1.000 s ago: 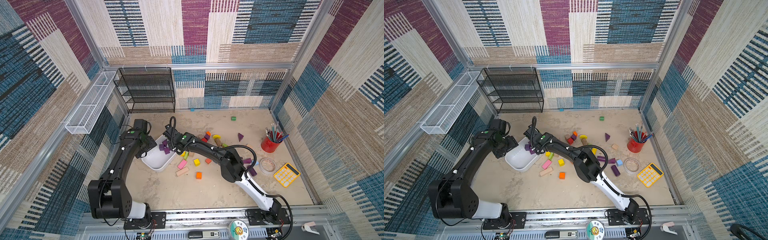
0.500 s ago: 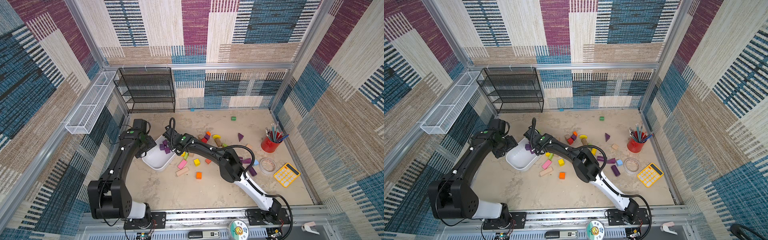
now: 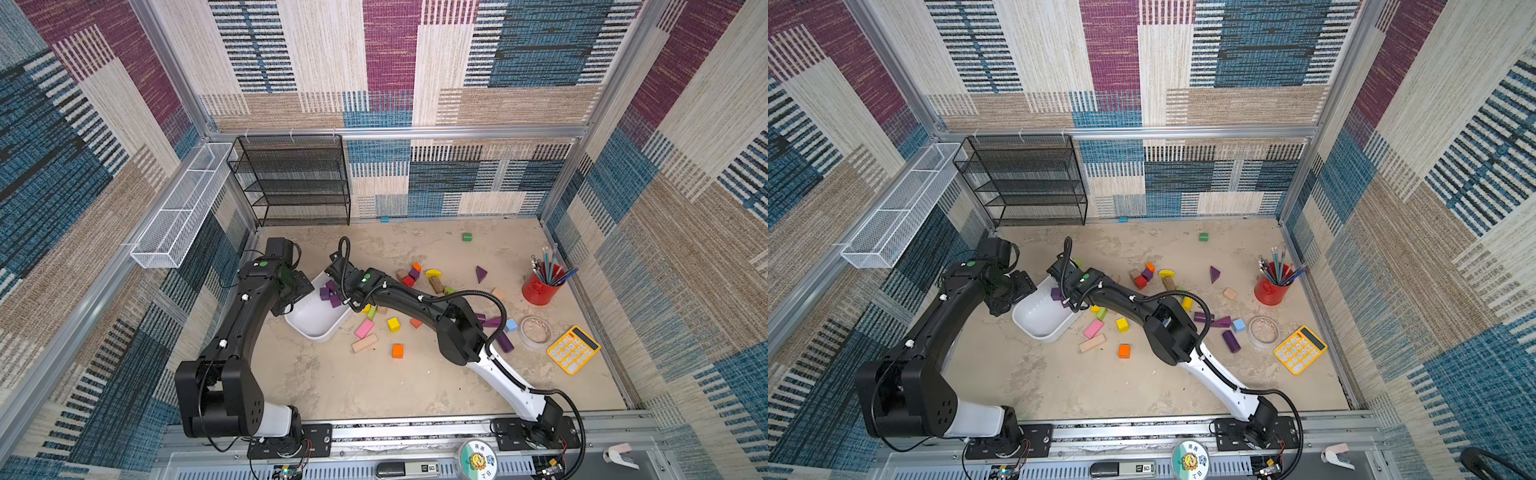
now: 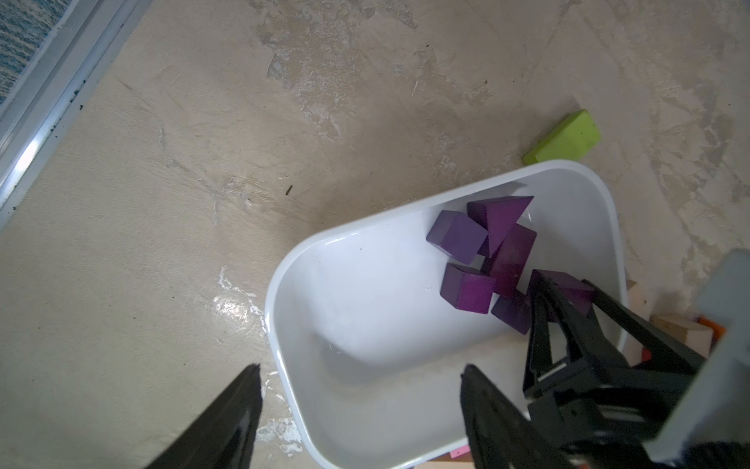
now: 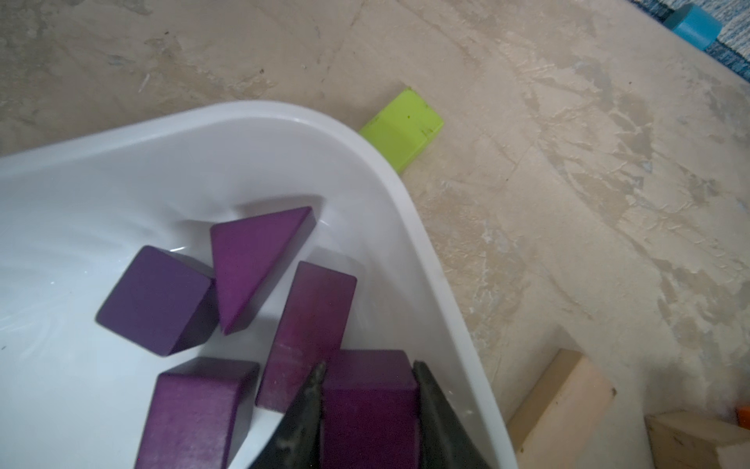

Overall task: Pick purple bricks into the storage bin
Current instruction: Place the building block in the storage box.

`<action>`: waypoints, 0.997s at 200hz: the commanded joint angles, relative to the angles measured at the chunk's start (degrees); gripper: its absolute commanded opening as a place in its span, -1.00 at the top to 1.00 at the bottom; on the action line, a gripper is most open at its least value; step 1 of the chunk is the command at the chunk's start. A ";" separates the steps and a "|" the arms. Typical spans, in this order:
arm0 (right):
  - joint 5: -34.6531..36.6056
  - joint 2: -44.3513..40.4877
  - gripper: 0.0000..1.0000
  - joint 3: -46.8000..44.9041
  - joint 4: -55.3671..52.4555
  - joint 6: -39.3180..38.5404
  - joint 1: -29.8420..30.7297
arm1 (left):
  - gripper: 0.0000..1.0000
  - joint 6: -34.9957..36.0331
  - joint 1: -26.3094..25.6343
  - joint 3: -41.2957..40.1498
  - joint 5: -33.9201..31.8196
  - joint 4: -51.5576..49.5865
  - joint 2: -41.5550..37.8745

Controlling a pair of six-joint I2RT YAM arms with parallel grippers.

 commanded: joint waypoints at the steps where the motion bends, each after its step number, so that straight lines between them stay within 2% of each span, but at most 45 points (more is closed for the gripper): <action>1: -0.56 0.29 0.23 0.43 0.94 0.54 0.02 | -0.58 0.82 0.12 0.53 0.38 -0.24 0.29; 86: -0.79 -2.79 -0.03 0.61 1.97 0.53 0.10 | -0.56 1.90 0.26 0.53 2.51 0.23 0.64; 145: -1.51 -5.97 -0.12 0.25 4.18 1.14 0.05 | -0.55 2.56 0.25 0.27 3.92 0.70 0.73; 199: 2.27 -9.46 -0.21 -1.60 6.53 0.37 0.05 | -0.52 3.68 0.27 0.01 7.04 1.63 1.26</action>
